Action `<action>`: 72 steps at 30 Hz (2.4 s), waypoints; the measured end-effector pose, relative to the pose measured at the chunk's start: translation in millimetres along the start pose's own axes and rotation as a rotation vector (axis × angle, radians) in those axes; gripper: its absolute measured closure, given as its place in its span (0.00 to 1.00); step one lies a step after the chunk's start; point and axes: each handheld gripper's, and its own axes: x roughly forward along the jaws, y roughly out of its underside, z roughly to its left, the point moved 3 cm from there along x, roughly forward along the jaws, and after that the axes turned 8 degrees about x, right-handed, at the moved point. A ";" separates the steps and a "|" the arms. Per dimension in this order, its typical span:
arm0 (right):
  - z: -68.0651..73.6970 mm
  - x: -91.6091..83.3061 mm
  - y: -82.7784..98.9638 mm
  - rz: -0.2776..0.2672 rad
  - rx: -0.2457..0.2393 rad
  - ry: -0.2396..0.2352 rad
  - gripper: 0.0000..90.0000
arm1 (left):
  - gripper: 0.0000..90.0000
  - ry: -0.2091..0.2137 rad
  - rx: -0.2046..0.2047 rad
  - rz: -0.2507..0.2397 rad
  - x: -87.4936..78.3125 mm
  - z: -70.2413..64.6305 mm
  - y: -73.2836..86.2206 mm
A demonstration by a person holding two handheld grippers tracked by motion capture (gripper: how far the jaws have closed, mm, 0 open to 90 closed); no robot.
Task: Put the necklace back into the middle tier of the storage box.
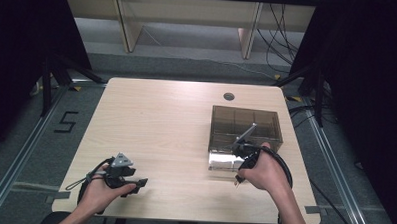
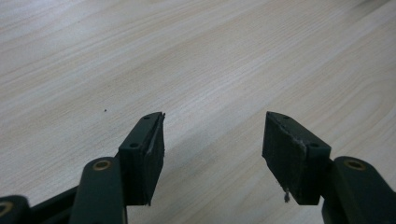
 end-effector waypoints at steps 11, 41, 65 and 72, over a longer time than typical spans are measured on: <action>-8.2 -6.3 2.1 -0.009 0.030 0.002 0.97 | 0.43 -0.001 0.000 -0.001 -0.1 0.0 0.0; -33.1 -21.6 9.9 -0.041 0.130 0.011 0.97 | 0.43 0.000 -0.002 -0.002 0.4 -0.2 -0.1; -51.2 -32.0 17.3 -0.082 0.199 0.009 0.97 | 0.43 -0.001 -0.009 -0.004 0.6 -0.2 -0.2; -59.8 -33.6 19.6 -0.098 0.194 0.026 0.97 | 0.43 -0.002 -0.017 -0.004 0.8 -0.5 -0.1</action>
